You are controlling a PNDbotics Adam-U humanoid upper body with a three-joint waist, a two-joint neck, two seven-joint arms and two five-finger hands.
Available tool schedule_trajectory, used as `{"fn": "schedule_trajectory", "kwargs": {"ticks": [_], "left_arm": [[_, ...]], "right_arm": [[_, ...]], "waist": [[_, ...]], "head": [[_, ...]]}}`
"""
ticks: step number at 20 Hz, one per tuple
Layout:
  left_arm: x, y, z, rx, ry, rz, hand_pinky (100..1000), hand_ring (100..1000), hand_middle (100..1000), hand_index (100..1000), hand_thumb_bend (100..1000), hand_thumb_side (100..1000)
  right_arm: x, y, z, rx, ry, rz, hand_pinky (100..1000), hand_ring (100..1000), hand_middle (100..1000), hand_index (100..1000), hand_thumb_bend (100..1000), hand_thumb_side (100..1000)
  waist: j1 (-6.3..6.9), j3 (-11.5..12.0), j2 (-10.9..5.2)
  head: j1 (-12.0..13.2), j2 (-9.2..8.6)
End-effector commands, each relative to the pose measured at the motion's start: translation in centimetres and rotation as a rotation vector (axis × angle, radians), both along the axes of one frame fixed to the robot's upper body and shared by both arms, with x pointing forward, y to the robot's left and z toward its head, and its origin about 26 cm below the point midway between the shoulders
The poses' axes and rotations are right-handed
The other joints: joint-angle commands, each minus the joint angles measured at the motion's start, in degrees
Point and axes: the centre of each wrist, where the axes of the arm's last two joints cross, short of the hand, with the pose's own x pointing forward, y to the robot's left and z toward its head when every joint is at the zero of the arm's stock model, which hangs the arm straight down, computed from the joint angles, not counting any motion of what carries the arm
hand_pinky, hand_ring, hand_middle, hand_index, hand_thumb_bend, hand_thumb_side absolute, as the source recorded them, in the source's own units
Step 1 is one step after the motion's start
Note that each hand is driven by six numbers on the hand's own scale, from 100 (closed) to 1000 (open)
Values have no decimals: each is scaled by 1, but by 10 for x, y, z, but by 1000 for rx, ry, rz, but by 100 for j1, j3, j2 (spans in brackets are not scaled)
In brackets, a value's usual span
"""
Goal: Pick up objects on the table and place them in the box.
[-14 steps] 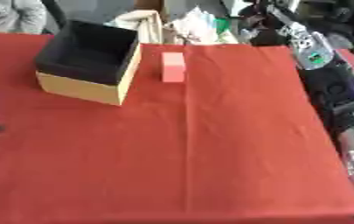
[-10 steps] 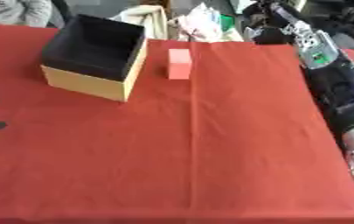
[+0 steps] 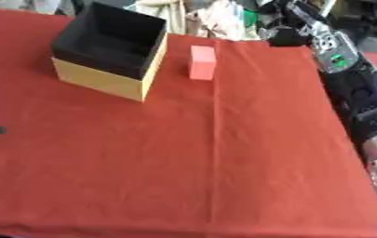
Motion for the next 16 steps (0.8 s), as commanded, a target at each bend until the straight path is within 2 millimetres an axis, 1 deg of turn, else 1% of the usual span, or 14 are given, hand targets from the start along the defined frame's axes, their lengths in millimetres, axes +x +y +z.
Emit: {"fn": "schedule_trajectory", "kwargs": {"ticks": [1, 5, 8, 12, 13, 14, 15, 16], "left_arm": [[1, -1, 13, 20, -38, -21, 790, 1000, 910, 886, 100, 435], [2, -9, 17, 19, -44, -62, 790, 1000, 910, 886, 100, 440], [3, -15, 21, 12, -54, -96, 790, 1000, 908, 885, 100, 435], [3, -19, 26, 0, -62, -119, 790, 1000, 907, 885, 100, 435], [3, -20, 26, -2, -63, -123, 790, 1000, 907, 884, 100, 435], [3, -20, 27, -3, -63, -126, 790, 1000, 907, 884, 100, 435], [3, -21, 27, -4, -64, -129, 790, 1000, 906, 884, 100, 435], [3, -21, 28, -4, -63, -131, 790, 1000, 906, 884, 100, 436]], "right_arm": [[1, -1, 24, -72, -52, 28, 793, 970, 827, 1000, 100, 100], [3, 7, 28, -194, -49, 92, 841, 999, 863, 1000, 100, 116], [5, 15, 30, -303, -39, 138, 870, 1000, 885, 1000, 100, 162], [8, 22, 32, -413, -17, 184, 880, 1000, 886, 1000, 100, 221], [8, 24, 31, -434, -8, 192, 884, 1000, 885, 1000, 100, 267], [9, 25, 30, -458, 5, 200, 885, 1000, 885, 1000, 100, 278], [9, 26, 29, -479, 21, 207, 888, 1000, 889, 1000, 100, 323], [10, 27, 28, -499, 39, 212, 890, 1000, 891, 1000, 100, 341]], "waist": [[7, 63, -57], [-31, 214, -19], [-40, 288, 1], [-42, 360, 20], [-42, 375, 24], [-42, 385, 28], [-42, 394, 32], [-43, 401, 35]], "head": [[-117, -66], [-270, -116], [-379, -135], [-501, -163], [-519, -163], [-535, -165], [-548, -171], [-558, -177]]}}
